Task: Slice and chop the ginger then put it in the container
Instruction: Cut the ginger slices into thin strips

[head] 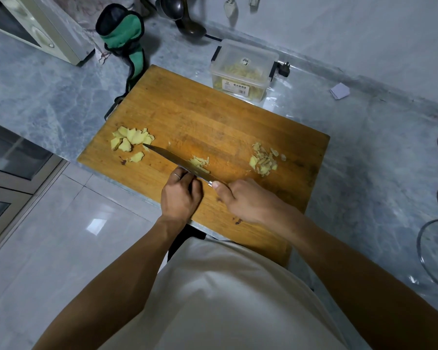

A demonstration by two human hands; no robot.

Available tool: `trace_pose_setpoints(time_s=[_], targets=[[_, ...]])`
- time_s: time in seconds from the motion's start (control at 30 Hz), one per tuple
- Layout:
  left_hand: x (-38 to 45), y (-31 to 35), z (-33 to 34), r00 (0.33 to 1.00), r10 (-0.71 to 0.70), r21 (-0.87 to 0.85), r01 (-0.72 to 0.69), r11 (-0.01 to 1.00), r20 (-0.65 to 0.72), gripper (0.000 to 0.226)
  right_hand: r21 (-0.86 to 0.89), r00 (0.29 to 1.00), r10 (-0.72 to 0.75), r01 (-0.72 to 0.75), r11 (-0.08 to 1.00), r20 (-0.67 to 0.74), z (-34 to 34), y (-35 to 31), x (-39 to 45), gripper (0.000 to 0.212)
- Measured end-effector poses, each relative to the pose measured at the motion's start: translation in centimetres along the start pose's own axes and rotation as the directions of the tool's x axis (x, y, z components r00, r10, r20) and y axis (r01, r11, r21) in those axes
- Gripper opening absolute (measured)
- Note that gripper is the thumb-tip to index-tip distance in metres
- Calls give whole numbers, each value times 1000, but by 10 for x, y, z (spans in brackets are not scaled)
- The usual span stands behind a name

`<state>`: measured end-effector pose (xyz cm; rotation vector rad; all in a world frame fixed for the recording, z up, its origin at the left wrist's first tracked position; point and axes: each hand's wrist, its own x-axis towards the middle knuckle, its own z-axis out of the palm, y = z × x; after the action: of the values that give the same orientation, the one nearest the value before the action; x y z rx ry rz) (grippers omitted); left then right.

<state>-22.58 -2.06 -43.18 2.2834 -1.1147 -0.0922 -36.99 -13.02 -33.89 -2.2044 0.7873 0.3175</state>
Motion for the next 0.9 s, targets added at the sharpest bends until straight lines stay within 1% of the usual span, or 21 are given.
trace_pose_setpoints(time_s=[0.07,0.17,0.33,0.43,0.63,0.77,0.83,0.9], targets=[[1,-1,1,1000,-8,2,8,1000,8,22,11,1000,18,-18,1000,5,3,-2,1,76],[0,-1,1,1000,-4,4,4,1000,16,26,36,999,31,-32,999,29,6,-2,0,72],[0,1,-1,1000,-7,-5,7,1000,7,29,54,1000,19,-19,998,8,2,1,-2,75],[1,1,-1,1000,3,-9,-3,1000,3,33,24,1000,8,-9,1000,20,-6,0,-6,70],[1,-2,1,1000,22,-6,-22,1000,15,37,36,1000,-4,3,999,22,-9,-2,-9,69],[0,-2,1,1000,20,-18,-20,1000,-3,39,60,1000,-12,12,998,4,-13,-4,-7,67],[0,0,0,1000,17,-30,-18,999,-10,37,39,1000,1,-2,999,15,-10,-2,-4,69],[0,0,-1,1000,20,-26,-20,999,-11,35,36,999,11,-12,999,37,-4,0,-4,77]])
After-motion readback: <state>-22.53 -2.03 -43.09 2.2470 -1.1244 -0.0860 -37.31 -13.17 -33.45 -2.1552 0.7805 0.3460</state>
